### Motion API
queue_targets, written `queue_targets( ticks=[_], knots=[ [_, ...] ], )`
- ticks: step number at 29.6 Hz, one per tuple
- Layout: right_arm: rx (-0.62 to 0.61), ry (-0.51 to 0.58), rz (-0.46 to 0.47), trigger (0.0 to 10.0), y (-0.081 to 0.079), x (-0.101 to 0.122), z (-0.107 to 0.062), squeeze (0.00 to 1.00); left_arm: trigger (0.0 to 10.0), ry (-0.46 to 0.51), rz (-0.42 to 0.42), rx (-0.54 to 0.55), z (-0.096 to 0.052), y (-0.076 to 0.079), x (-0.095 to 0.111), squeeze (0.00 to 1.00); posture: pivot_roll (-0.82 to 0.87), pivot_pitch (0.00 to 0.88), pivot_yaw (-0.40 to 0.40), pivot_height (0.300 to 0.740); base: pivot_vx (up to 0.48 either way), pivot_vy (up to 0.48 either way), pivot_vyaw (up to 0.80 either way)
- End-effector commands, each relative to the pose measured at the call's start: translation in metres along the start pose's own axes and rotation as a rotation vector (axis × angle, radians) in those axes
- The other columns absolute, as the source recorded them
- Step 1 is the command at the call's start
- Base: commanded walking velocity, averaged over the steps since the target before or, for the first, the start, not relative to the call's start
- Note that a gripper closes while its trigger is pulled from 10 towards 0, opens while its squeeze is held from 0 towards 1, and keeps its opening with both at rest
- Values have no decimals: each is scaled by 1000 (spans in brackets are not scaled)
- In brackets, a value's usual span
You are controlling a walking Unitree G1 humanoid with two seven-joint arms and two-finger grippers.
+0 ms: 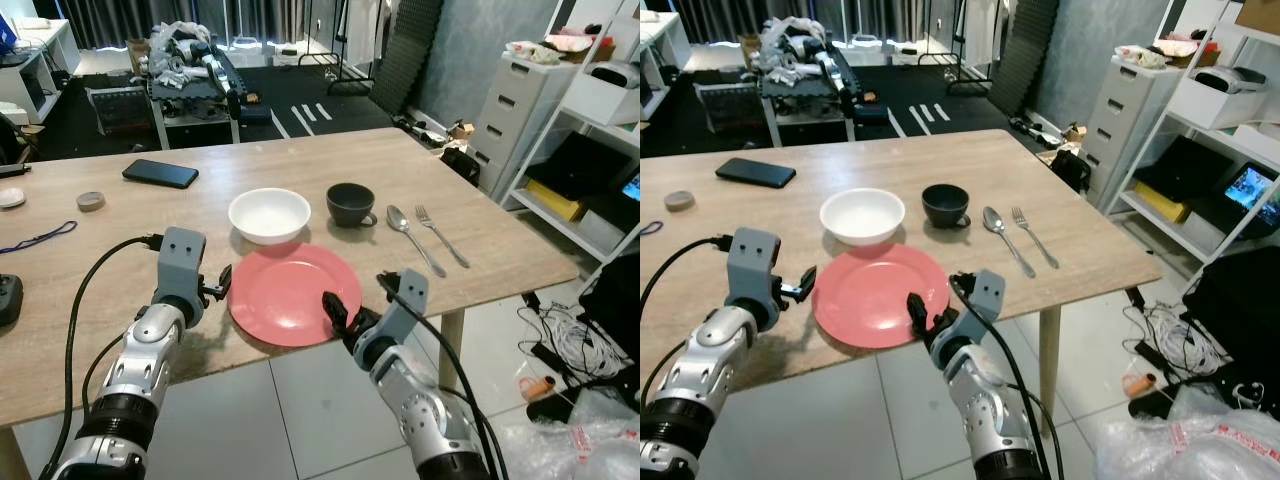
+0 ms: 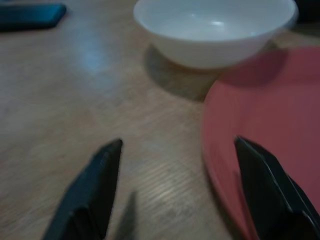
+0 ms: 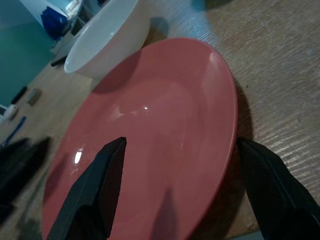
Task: Setting the table
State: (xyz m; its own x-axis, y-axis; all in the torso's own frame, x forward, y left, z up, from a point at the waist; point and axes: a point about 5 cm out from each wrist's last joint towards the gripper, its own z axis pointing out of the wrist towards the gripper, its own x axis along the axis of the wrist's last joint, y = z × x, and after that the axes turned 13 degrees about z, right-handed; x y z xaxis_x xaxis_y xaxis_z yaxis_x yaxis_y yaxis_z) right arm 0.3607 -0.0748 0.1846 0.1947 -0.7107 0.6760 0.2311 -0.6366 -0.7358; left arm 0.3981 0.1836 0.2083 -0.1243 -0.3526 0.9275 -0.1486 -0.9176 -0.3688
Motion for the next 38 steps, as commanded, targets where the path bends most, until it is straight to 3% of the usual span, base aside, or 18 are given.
queue_targets(
  ticks=[1, 6, 9, 11, 13, 16, 23, 25, 26, 31, 32, 34, 35, 37, 38],
  knots=[
    [-23, -61, 77, 10000, -2, -21, -1, 0, 10000, -7, 15, -63, 2, 8, -3, 0, 71, 261, 63, 740, 0, 0, 0],
    [-34, -59, 116, 10000, 0, -18, -4, 0, 10000, -89, 121, -88, 6, 12, -12, 0, 59, 266, 70, 740, 0, 0, 0],
    [-41, -60, 155, 10000, 0, -18, -6, 0, 10000, -180, 155, -87, 0, 13, -31, 0, 61, 272, 71, 740, 0, 0, 0],
    [-38, -35, 187, 10000, -3, -15, -5, 0, 10000, -245, 110, -79, -9, 17, -51, 0, 69, 275, 64, 740, 0, 0, 0],
    [-29, -23, 193, 10000, -5, -13, -4, 0, 10000, -259, 85, -83, -11, 19, -56, 0, 70, 275, 63, 740, 0, 0, 0],
    [37, -22, 227, 10000, -24, -11, -2, 0, 10000, -330, 84, -102, -21, 29, -78, 0, 67, 274, 61, 740, 0, 0, 0],
    [100, -42, 260, 10000, -42, -14, -1, 0, 10000, -354, 85, -116, -22, 37, -82, 0, 69, 287, 68, 740, 0, 0, 0],
    [132, -83, 240, 10000, -49, -19, -2, 0, 10000, -362, 81, -99, -22, 36, -83, 0, 70, 282, 68, 740, 0, 0, 0],
    [172, -178, 252, 10000, -56, -30, -5, 0, 10000, -360, 84, -93, -22, 35, -83, 0, 74, 290, 65, 740, 0, 0, 0],
    [194, -324, 302, 9686, -58, -50, -12, 0, 10000, -363, 82, -88, -25, 33, -86, 0, 77, 282, 60, 740, 0, 0, 0],
    [181, -396, 289, 6980, -56, -67, -16, 0, 10000, -372, 85, -77, -28, 31, -89, 0, 82, 296, 59, 740, 0, 0, 0],
    [170, -418, 306, 7569, -54, -73, -18, 0, 10000, -376, 85, -70, -29, 30, -91, 0, 89, 289, 58, 740, 0, 0, 0],
    [159, -421, 320, 5804, -53, -75, -19, 0, 10000, -378, 85, -67, -30, 29, -93, 0, 92, 289, 55, 740, 0, 0, 0],
    [144, -419, 379, 3961, -53, -78, -19, 0, 10000, -377, 86, -65, -32, 27, -94, 0, 91, 294, 53, 740, 0, 0, 0],
    [142, -413, 403, 667, -52, -78, -19, 0, 10000, -381, 87, -61, -33, 27, -95, 0, 94, 283, 53, 740, 0, 0, 0]
  ],
)
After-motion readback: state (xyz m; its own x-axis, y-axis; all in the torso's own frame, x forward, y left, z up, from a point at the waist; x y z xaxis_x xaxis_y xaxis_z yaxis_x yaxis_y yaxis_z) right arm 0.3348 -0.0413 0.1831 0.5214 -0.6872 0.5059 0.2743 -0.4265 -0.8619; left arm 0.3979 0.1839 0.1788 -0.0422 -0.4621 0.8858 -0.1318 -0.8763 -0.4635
